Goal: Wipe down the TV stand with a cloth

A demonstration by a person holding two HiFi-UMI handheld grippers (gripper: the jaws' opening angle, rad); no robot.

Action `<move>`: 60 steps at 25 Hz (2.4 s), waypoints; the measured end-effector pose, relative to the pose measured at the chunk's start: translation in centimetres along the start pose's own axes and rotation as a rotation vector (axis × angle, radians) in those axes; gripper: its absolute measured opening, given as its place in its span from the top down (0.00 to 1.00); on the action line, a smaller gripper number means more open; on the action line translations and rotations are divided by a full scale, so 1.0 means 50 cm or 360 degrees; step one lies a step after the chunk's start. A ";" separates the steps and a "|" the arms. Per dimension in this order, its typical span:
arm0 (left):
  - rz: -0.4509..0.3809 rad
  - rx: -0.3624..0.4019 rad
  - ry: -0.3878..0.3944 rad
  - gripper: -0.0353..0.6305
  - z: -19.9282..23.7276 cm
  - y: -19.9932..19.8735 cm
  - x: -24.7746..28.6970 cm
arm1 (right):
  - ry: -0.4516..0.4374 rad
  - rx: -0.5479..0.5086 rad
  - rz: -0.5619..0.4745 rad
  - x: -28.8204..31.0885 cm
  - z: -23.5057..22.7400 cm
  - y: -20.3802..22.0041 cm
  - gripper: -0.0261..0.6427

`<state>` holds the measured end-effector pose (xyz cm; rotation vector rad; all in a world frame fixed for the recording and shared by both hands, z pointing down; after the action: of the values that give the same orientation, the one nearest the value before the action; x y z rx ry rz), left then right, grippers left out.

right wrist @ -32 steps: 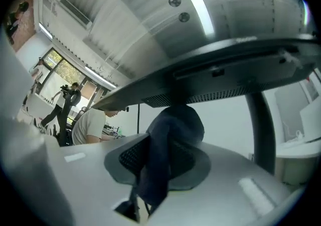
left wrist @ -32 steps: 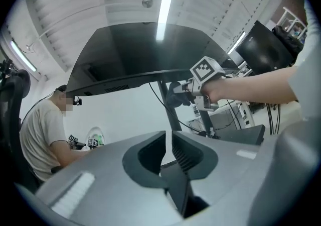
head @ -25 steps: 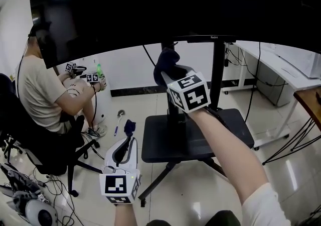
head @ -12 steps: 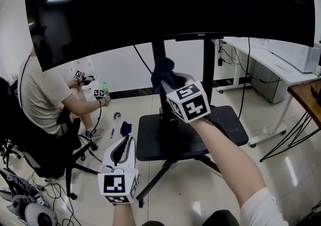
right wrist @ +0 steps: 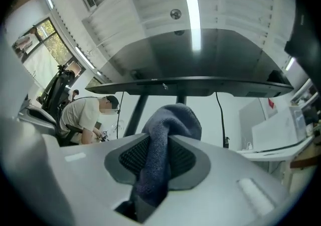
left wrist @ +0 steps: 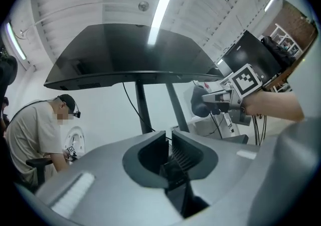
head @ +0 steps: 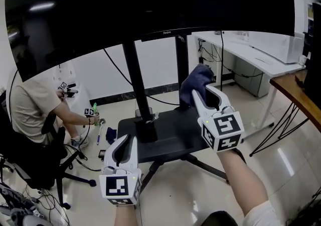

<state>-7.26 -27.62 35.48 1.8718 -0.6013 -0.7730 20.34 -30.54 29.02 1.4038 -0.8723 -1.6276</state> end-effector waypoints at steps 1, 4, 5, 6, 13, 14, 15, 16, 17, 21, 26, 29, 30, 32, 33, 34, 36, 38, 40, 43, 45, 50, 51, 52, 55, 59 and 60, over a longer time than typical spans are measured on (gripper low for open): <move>-0.0005 0.0008 0.0007 0.77 -0.004 -0.002 0.003 | 0.0007 0.0002 0.0018 0.013 -0.010 -0.002 0.82; -0.0036 0.0043 0.0003 0.77 -0.001 -0.015 0.002 | 0.0024 0.0003 0.0051 0.063 -0.029 -0.021 0.82; -0.0059 0.0059 -0.0011 0.77 0.006 -0.019 0.001 | 0.0034 0.0004 0.0063 0.085 -0.033 -0.026 0.82; -0.0088 0.0077 -0.0029 0.77 0.014 -0.023 0.001 | 0.0049 0.0004 0.0078 0.109 -0.036 -0.027 0.82; -0.0069 0.0156 -0.0054 0.77 0.025 -0.046 0.004 | 0.0036 -0.0068 0.0210 0.244 -0.045 -0.019 0.81; -0.0071 0.0165 -0.0064 0.77 0.024 -0.051 0.001 | 0.0038 -0.0088 0.0227 0.257 -0.048 -0.022 0.81; -0.0071 0.0170 -0.0067 0.77 0.022 -0.056 -0.002 | 0.0050 -0.0091 0.0265 0.271 -0.054 -0.018 0.82; -0.0066 0.0170 -0.0064 0.77 0.021 -0.060 -0.004 | 0.0057 -0.0080 0.0324 0.282 -0.058 -0.007 0.81; -0.0058 0.0164 -0.0057 0.77 0.019 -0.061 -0.003 | 0.0050 -0.0061 0.0387 0.289 -0.060 0.009 0.81; 0.0000 0.0148 0.0001 0.77 0.010 -0.034 0.011 | 0.0026 -0.0069 0.0553 0.275 -0.049 0.114 0.81; -0.0023 0.0109 0.0040 0.77 -0.020 -0.008 0.030 | -0.0028 -0.0181 0.0867 0.229 -0.008 0.271 0.81; -0.0029 0.0077 0.0040 0.77 -0.032 0.001 0.042 | -0.0100 -0.0184 0.1185 0.203 0.016 0.351 0.81; -0.0023 0.0068 0.0042 0.77 -0.037 0.004 0.044 | -0.0103 -0.0164 0.1219 0.193 0.019 0.362 0.81; -0.0016 0.0053 0.0046 0.77 -0.046 0.013 0.043 | -0.0099 -0.0130 0.1144 0.164 0.017 0.349 0.81; -0.0020 0.0043 0.0041 0.77 -0.046 0.016 0.040 | -0.0106 -0.0096 0.1066 0.143 0.018 0.326 0.82; -0.0027 0.0029 0.0029 0.77 -0.043 0.018 0.036 | -0.0126 -0.0055 0.0975 0.116 0.023 0.292 0.81; -0.0028 0.0010 -0.0008 0.77 -0.026 0.020 0.018 | -0.0207 0.0028 0.0780 0.042 0.054 0.208 0.81; 0.0026 0.0010 -0.0059 0.77 -0.009 0.024 -0.011 | -0.0334 0.0113 0.0619 -0.048 0.116 0.142 0.82; 0.0140 -0.0005 -0.0108 0.77 0.003 0.036 -0.042 | -0.0434 0.0206 0.0502 -0.130 0.186 0.111 0.81; 0.0316 -0.0014 -0.0156 0.77 0.020 0.065 -0.077 | -0.0511 0.0267 0.0361 -0.190 0.280 0.104 0.82; 0.0363 -0.0009 -0.0190 0.77 0.041 0.084 -0.094 | -0.0545 0.0250 0.0314 -0.182 0.336 0.110 0.82; 0.0360 0.0067 -0.0269 0.77 0.107 0.075 -0.146 | -0.0601 0.0267 0.0485 -0.102 0.454 0.116 0.82; 0.0358 0.0087 -0.0283 0.77 0.118 0.073 -0.157 | -0.0609 0.0250 0.0470 -0.074 0.475 0.126 0.82; 0.0352 0.0096 -0.0293 0.77 0.127 0.075 -0.165 | -0.0604 0.0237 0.0463 -0.043 0.495 0.140 0.82; 0.0338 0.0073 -0.0304 0.77 0.150 0.102 -0.178 | -0.0507 0.0332 0.0688 0.059 0.546 0.192 0.82; 0.0339 0.0035 -0.0313 0.77 0.169 0.123 -0.173 | -0.0191 0.0219 0.0791 0.216 0.563 0.195 0.82; 0.0336 0.0030 -0.0311 0.77 0.172 0.123 -0.172 | -0.0116 0.0180 0.0861 0.243 0.561 0.214 0.82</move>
<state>-19.79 -29.23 40.54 1.7276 -0.9166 -0.8168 -6.79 -46.17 37.27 1.0598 -1.2743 -1.2328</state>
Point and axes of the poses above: the fingertips, and each gripper's own axes: x forward along the fingers, z to its left, y out of its underside, the point moved 8 cm from there along -x, backward along the fingers, and after that the axes turned 11 degrees about y, right-handed, at the moved point
